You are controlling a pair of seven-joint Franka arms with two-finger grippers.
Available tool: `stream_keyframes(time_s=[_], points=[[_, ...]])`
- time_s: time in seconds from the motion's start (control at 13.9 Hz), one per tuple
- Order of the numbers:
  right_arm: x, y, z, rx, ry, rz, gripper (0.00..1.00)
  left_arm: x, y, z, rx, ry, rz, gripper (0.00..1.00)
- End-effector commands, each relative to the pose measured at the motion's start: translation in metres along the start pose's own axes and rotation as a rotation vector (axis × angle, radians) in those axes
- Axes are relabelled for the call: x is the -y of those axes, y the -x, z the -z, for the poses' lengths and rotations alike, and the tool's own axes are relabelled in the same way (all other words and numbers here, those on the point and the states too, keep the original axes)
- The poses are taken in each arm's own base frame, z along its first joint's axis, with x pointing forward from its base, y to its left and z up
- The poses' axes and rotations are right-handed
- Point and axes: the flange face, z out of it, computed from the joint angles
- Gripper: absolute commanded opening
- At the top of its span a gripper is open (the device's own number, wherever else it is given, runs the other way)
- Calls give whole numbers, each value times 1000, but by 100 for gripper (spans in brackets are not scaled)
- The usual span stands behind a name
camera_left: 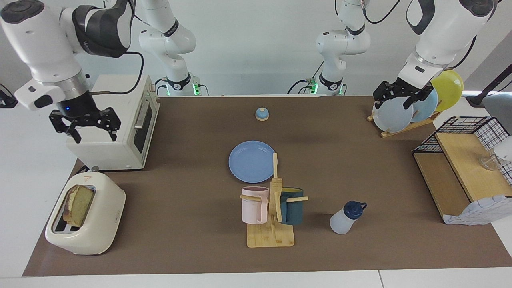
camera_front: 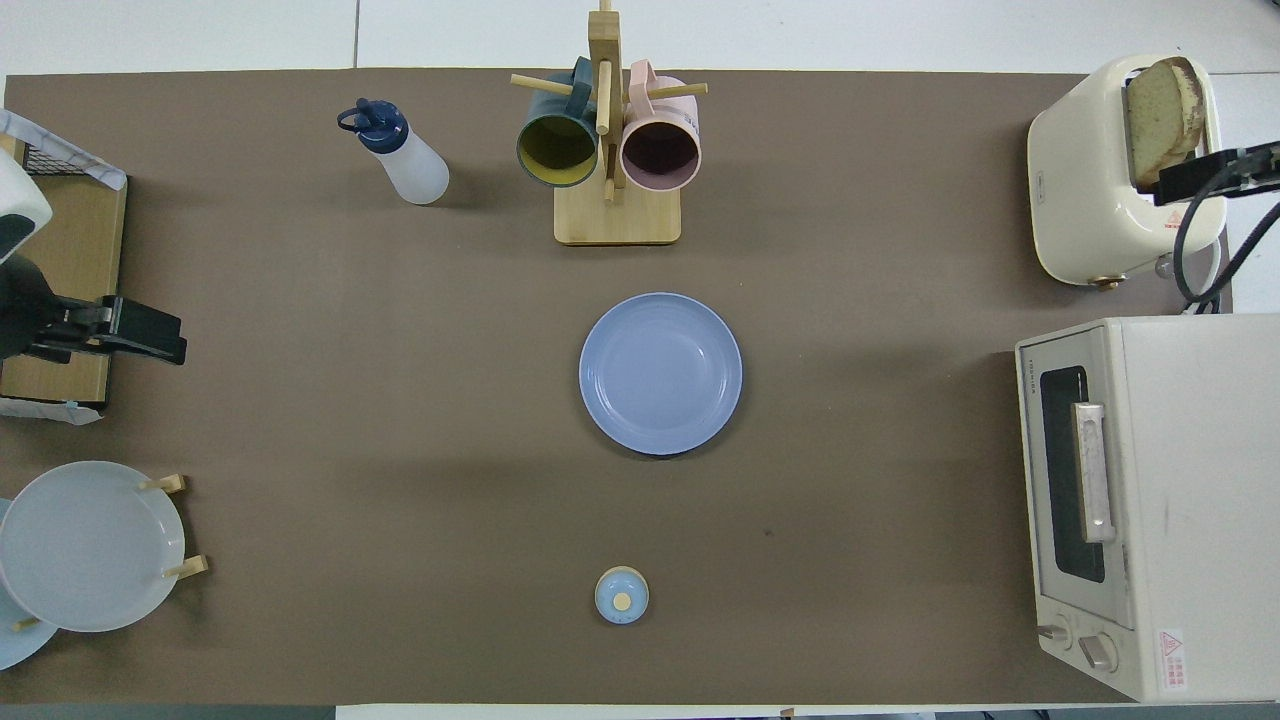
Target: Put bread on plate and add seasoning
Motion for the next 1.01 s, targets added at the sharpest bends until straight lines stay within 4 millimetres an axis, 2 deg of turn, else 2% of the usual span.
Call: stream_keyframes(time_s=[0.0, 0.22, 0.36, 0.5, 0.58, 0.65, 0.72, 0.86, 0.94], points=[[-27, -55, -20, -44, 18, -12, 100, -11, 10, -11, -30, -6, -19, 100], [-39, -68, -31, -99, 62, -14, 100, -32, 2, -17, -160, -7, -60, 100], [-40, -70, -29, -121, 86, -6, 100, -53, 6, -37, -306, -2, -97, 100], [-41, -73, -27, -157, 71, -26, 100, -59, 13, -65, -415, 5, -107, 100], [-46, -74, -28, -193, 61, -33, 100, -73, 15, -84, -434, 9, -133, 100], [-48, -66, -47, -180, -35, -76, 100, -80, 16, -98, -457, 14, -145, 100], [-43, -56, -53, -173, -98, -95, 100, -85, 19, -117, -494, 22, -144, 100], [-41, -56, -59, -230, -88, -113, 100, -101, 23, -148, -594, 59, -113, 100], [-41, -52, -67, -219, -84, -89, 100, -101, 22, -159, -615, 64, -110, 100]])
